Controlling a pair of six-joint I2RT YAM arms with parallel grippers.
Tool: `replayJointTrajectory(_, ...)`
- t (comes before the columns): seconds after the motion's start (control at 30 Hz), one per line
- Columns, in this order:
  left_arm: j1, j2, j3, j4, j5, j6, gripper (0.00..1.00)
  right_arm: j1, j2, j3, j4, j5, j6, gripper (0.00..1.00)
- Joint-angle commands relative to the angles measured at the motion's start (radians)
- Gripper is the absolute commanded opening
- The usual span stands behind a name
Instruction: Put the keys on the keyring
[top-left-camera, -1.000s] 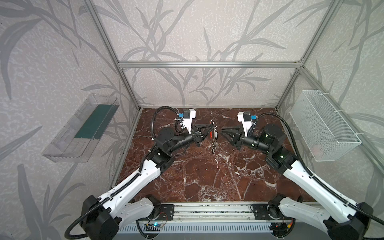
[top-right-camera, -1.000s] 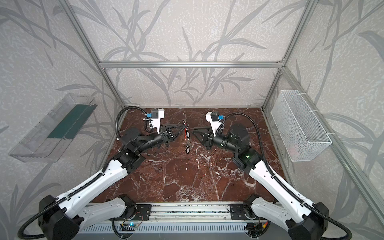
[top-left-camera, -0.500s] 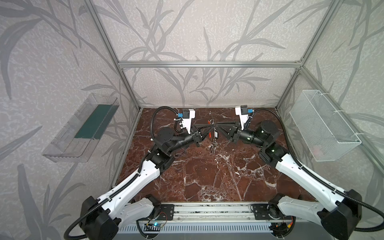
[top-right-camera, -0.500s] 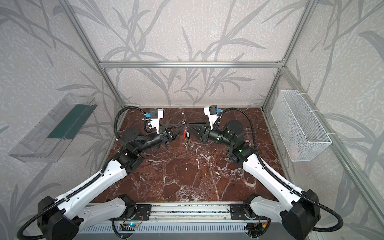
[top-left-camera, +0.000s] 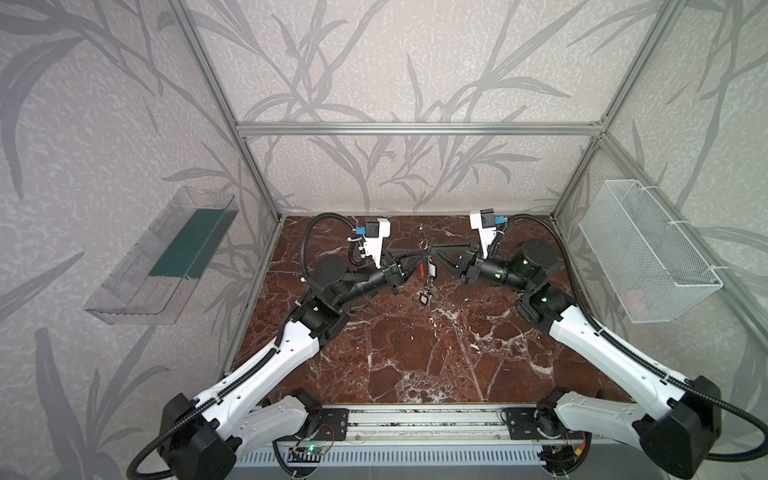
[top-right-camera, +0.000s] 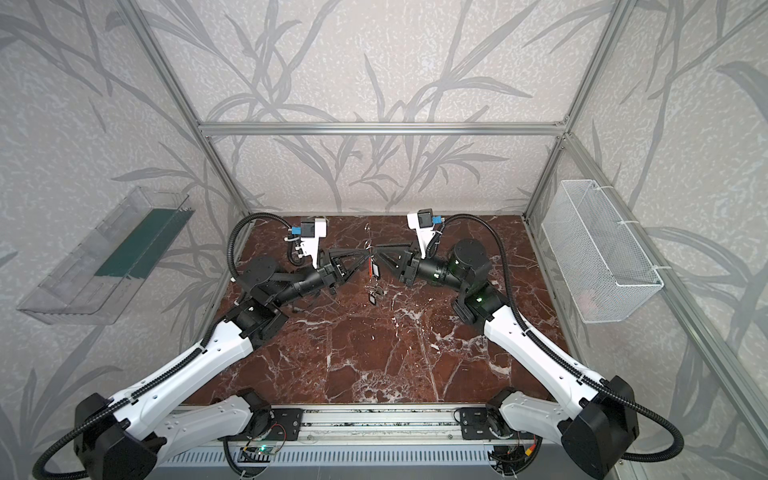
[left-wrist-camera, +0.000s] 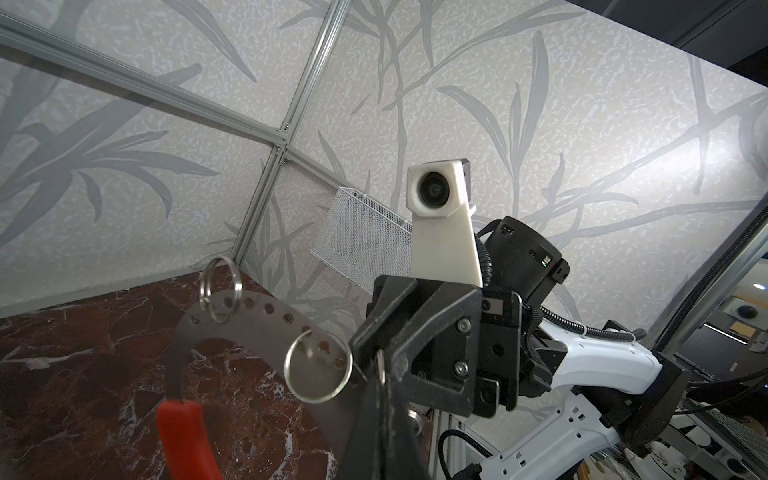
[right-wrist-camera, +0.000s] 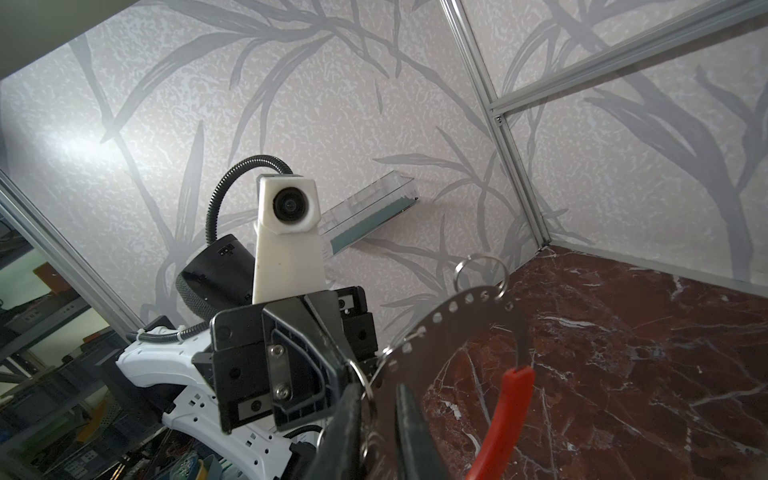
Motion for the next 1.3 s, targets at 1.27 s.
replayJointTrajectory(1.27, 0.061, -0.036, 0.194, -0.686, 0.190, 0.394, 0.24, -0.097, -0.033, 0.214, -0.768, -0.219, -0.614, 0.00)
